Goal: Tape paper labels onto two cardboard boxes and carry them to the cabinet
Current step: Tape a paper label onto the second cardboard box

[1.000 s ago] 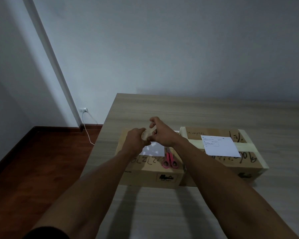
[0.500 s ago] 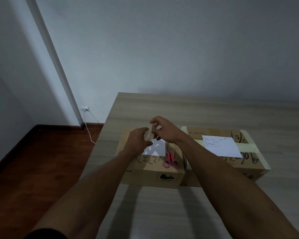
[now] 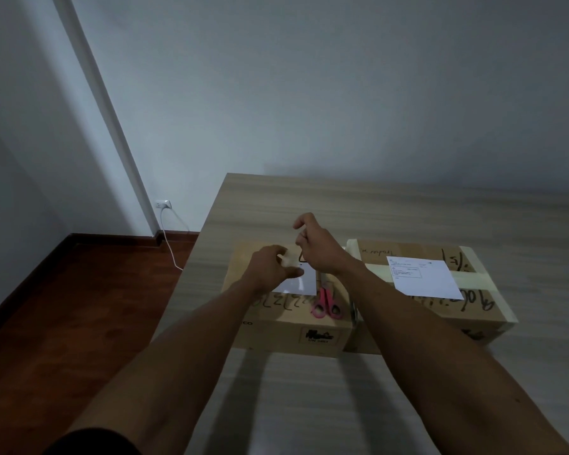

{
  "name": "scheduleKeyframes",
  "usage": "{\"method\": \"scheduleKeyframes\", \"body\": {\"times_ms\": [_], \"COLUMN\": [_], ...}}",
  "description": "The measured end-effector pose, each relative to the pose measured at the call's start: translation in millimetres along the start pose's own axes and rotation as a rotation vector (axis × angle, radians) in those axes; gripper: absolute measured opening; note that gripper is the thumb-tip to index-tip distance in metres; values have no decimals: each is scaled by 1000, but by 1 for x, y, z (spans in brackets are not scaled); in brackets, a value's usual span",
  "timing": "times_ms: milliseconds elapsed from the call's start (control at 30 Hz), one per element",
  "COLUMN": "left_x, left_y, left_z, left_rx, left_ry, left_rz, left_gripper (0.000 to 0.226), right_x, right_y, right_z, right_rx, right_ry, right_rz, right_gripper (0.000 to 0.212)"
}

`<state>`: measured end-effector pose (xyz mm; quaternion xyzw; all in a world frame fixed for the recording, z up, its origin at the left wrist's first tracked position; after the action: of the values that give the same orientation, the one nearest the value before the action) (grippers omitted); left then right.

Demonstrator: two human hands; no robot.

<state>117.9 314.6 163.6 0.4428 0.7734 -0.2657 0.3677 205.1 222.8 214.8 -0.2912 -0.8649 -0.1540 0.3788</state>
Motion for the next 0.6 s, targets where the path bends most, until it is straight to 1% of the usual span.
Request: {"method": "scheduleKeyframes", "body": {"times_ms": [33, 100, 167, 267, 300, 367, 400, 500, 600], "left_x": [4, 5, 2, -2, -2, -2, -2, 1, 6], "left_y": [1, 3, 4, 3, 2, 1, 2, 4, 7], "left_z": [0, 2, 6, 6, 7, 9, 10, 9, 6], "left_rx": [13, 52, 95, 111, 116, 140, 148, 125, 101], "left_ry": [-44, -112, -155, -204, -231, -274, -286, -353, -394], "left_rz": [-44, -69, -69, -50, -50, -45, -39, -64, -133], "left_gripper": [69, 49, 46, 41, 43, 60, 63, 54, 54], "right_x": [3, 7, 6, 5, 6, 7, 8, 13, 21], "right_y": [1, 2, 2, 3, 3, 3, 3, 2, 3], "right_z": [-2, -5, -6, -10, -12, -15, -16, -19, -28], "right_rx": [0, 25, 52, 72, 70, 50, 40, 1, -65], "right_ry": [18, -8, -4, 13, 7, -13, -25, -24, 11], "right_rz": [-2, -15, -2, 15, 10, -6, -16, -46, -79], "right_gripper": [31, 29, 24, 26, 26, 24, 23, 19, 17]}}
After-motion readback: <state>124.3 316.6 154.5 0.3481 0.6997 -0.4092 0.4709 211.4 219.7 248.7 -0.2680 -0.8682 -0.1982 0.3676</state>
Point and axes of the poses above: each hand's wrist, its own y-axis towards the middle knuckle, its own z-axis out of the palm, x = y × z, the point moved 9 cm from there along y, towards the middle knuckle
